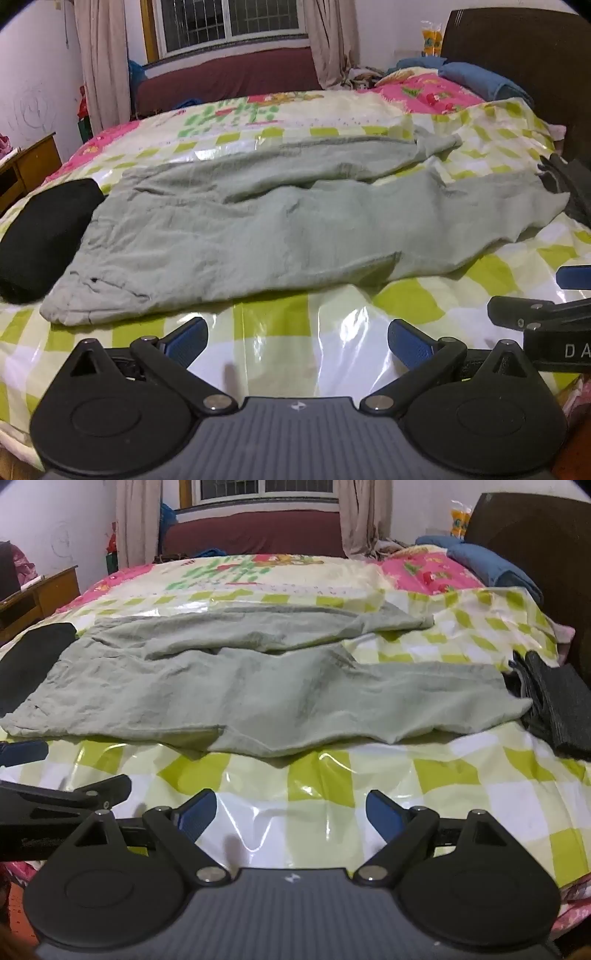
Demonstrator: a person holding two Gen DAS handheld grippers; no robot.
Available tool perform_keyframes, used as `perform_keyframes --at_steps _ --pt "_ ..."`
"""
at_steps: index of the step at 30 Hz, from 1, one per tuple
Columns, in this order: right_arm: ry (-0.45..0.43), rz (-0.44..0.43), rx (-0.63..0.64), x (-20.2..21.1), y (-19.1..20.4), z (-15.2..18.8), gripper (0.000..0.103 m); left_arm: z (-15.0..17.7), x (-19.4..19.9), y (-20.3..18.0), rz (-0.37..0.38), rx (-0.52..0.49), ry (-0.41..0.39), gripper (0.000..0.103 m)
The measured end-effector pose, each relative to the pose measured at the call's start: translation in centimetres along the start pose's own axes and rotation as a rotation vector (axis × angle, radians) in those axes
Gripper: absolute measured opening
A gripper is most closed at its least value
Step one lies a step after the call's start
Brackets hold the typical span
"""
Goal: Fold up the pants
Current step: 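Move both grippers toward the grey-green pants on the bed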
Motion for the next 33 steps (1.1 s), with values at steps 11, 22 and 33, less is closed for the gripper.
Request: perform_keyframes --at_steps 11,22,33 --pt "-0.042 -0.059 0.003 1.7 0.6 -0.9 0.087 -1.0 1.8 0.1 -0.04 -0.013 -0.042 0.103" --pt "-0.068 -0.11 -0.095 1.6 -1.9 -1.0 0.087 -2.4 2.6 -2.0 -0.096 -0.099 -0.064 0.103" --pt "-0.107 -0.171 -0.125 3.1 -3.0 -1.5 0.087 -3.8 4.8 -3.4 -0.192 -0.203 -0.058 0.103"
Point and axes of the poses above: each gripper's, at about its wrist camera, not at the fingertips, and x roughly against the way its jaws point, y to its left, z to its underside, the point moved 7 cm from there along -x, roughly the way its jaws point, and after that the axes turned 1 degree about -x, right-handed, at the moved point
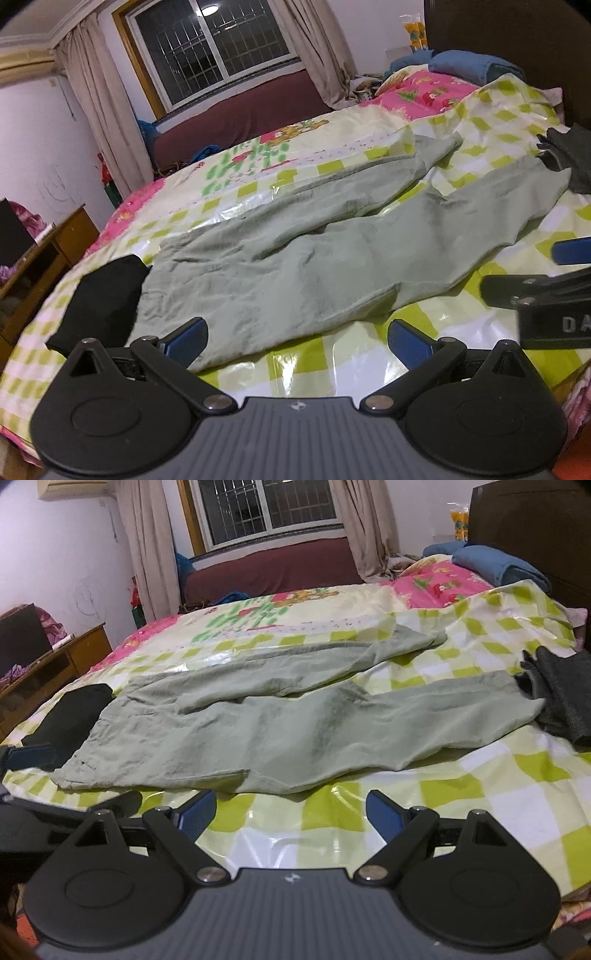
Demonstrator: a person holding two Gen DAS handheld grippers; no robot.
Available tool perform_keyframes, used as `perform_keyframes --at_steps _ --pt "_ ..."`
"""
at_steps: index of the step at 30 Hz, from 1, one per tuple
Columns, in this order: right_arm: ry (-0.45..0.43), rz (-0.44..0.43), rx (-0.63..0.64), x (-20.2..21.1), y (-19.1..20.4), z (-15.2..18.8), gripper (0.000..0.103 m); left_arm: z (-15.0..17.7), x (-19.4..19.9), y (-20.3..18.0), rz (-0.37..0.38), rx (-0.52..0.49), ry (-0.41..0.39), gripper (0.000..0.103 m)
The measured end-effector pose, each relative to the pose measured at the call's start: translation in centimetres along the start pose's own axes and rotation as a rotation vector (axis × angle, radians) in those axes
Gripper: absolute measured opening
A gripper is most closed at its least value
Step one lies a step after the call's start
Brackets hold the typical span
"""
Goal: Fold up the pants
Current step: 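Move both grippers toward the grey-green pants on the bed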
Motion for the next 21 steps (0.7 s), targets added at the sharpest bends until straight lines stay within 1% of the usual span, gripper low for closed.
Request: perform_keyframes --at_steps 2,5,8,9,12,15,17,19,21 --pt "-0.031 0.002 -0.009 1.1 -1.1 -0.6 0.087 -0.7 0.4 -0.5 -0.021 -0.011 -0.003 0.103" --pt "-0.093 0.017 -0.018 2.3 -2.4 -1.2 0.088 -1.6 1.1 -1.7 -0.061 -0.072 -0.01 0.103" --pt "-0.107 0.007 -0.033 2.4 -3.4 -1.5 0.088 -2.6 1.7 -2.8 -0.085 -0.126 -0.032 0.103" --pt "-0.108 0.009 -0.043 2.4 -3.7 -1.6 0.088 -3.0 1.8 -3.2 -0.082 -0.136 -0.038 0.103" --pt "-0.111 0.03 -0.081 2.7 -4.6 -1.7 0.088 -4.1 1.8 -4.0 -0.051 -0.151 -0.047 0.103" --pt "-0.105 0.045 -0.104 2.8 -4.5 -1.9 0.088 -4.6 1.5 -4.0 0.003 -0.12 -0.068 0.103" --pt "-0.096 0.059 -0.108 2.6 -4.2 -2.1 0.088 -4.7 1.0 -3.7 0.015 -0.096 -0.066 0.103" --pt "-0.094 0.091 -0.086 2.4 -3.8 -2.5 0.088 -4.7 0.5 -3.5 0.034 -0.077 -0.069 0.103" --pt "-0.095 0.142 -0.036 2.3 -3.2 -2.9 0.088 -4.7 0.0 -3.1 0.058 -0.057 -0.081 0.103"
Point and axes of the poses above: each gripper's, at about its wrist camera, not at the fingertips, and x roughly against the way its jaws point, y to its left, z to its underside, the point moved 7 cm from there along -x, roughly the way its jaws point, and after that the axes turned 1 degree about -x, right-handed, at the moved point
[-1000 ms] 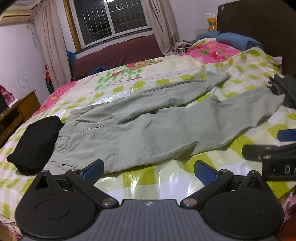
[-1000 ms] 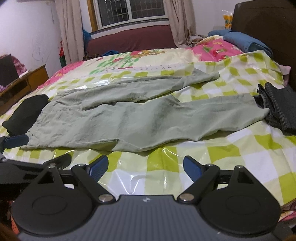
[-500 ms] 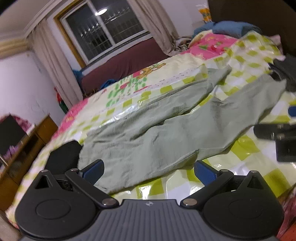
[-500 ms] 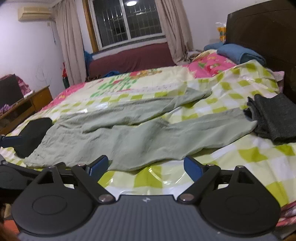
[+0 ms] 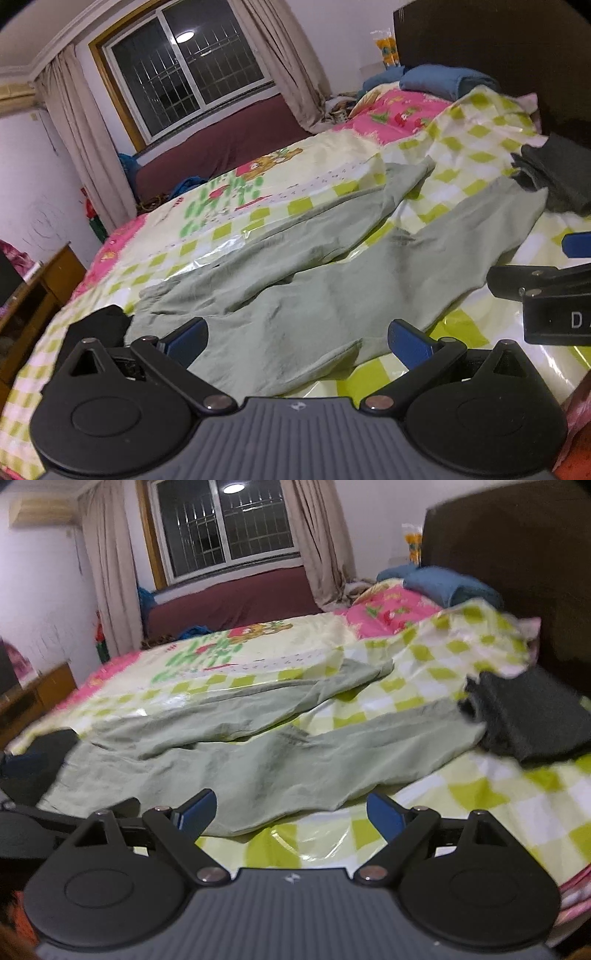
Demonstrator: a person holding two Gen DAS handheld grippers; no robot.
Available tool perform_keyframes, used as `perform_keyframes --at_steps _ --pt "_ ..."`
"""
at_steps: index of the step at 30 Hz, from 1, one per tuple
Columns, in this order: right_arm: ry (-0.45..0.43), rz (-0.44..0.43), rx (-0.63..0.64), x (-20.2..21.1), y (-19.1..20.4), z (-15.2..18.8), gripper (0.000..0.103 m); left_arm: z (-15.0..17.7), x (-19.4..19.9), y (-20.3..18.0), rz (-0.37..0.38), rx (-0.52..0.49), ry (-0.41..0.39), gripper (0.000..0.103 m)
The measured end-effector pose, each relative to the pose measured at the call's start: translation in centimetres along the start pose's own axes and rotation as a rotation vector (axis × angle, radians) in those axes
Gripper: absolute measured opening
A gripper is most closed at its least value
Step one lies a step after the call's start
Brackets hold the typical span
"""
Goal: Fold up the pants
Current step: 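Move both grippers toward the grey-green pants on the bed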
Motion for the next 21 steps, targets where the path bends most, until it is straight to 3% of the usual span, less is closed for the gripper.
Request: perform_keyframes --at_steps 7,10,15,21 --pt "0.043 0.143 0.047 -0.2 0.8 -0.4 0.088 0.3 -3.5 1.4 0.162 0.103 0.0 0.103" --pt "0.101 0.161 0.071 -1.1 2.0 -0.4 0.088 0.8 -4.5 2.1 0.178 0.136 -0.005 0.103" --pt "0.111 0.243 0.078 -1.9 3.2 -1.5 0.088 1.5 -5.2 2.7 0.25 0.152 -0.02 0.103" --pt "0.104 0.256 0.098 -1.9 5.0 -2.7 0.087 2.3 -5.8 3.6 0.299 0.184 -0.005 0.103"
Point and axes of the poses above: each gripper's, at about its wrist camera, not at the fingertips, and x roughly against the way its jaws point, y to its left, z to its underside, the point moved 7 cm from there along -x, roughly the way its jaws point, and after that the axes turned 1 degree about -x, right-handed, at the moved point
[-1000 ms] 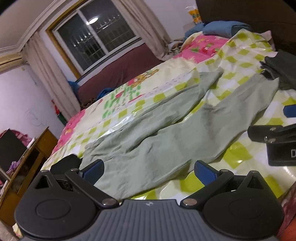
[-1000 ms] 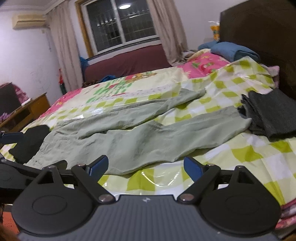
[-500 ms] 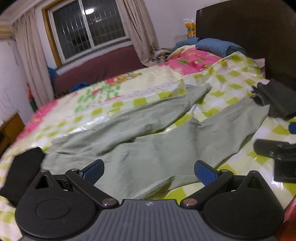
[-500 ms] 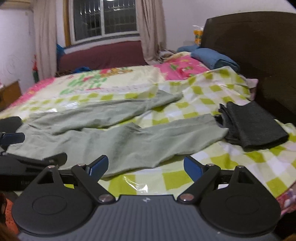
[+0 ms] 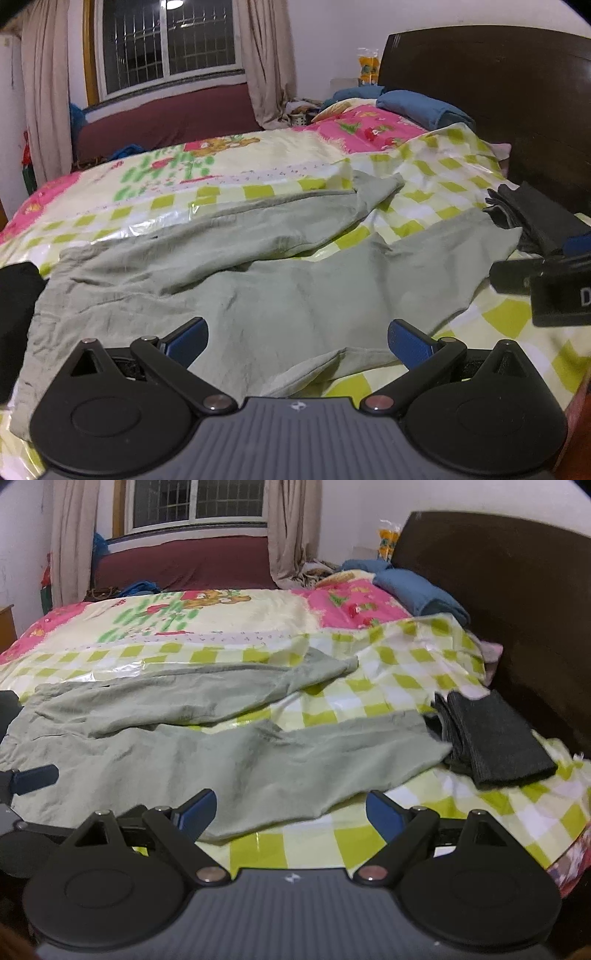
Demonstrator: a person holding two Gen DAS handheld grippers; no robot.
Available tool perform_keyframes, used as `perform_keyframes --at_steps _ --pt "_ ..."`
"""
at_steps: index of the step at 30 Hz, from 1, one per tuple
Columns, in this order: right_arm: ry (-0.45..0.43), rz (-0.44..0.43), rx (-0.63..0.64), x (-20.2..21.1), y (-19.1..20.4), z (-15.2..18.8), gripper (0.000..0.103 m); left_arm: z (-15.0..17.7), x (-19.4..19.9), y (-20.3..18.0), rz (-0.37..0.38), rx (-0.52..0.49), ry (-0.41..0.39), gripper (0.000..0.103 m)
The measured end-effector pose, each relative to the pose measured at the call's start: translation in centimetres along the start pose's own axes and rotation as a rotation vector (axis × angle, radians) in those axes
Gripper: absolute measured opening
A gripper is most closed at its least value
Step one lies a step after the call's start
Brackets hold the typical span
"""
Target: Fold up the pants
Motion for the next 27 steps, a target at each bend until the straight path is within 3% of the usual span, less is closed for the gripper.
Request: perform_keyframes --at_steps 6,12,20,25,27 --pt "0.013 -0.017 -0.018 -1.7 -0.8 -1.1 0.087 -0.3 -0.8 1.0 -0.037 0.051 0.003 0.103" --pt "0.08 -0.002 -0.131 -6.1 -5.1 0.7 0.087 0.4 -2.9 0.5 -0.079 0.034 0.043 0.103" --pt "0.142 0.069 -0.389 -12.3 -15.5 3.0 0.086 -1.0 -7.6 -7.3 0.042 -0.126 0.021 0.103" --pt "0.095 0.084 -0.506 -16.2 -20.4 1.6 0.082 -1.5 -11.0 -10.6 0.093 -0.162 0.043 0.103" --pt "0.089 0.079 -0.567 -18.0 -22.0 1.4 0.073 -1.6 -11.9 -11.2 0.101 -0.16 0.048 0.103"
Point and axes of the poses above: each gripper's, at about its wrist camera, not at the fingertips, and x roughly against the way its jaws point, y to its left, z to its underside, the point moved 7 cm from there along -x, roughly the way its jaws point, and after that the axes turned 1 degree about -x, right-handed, at the moved point
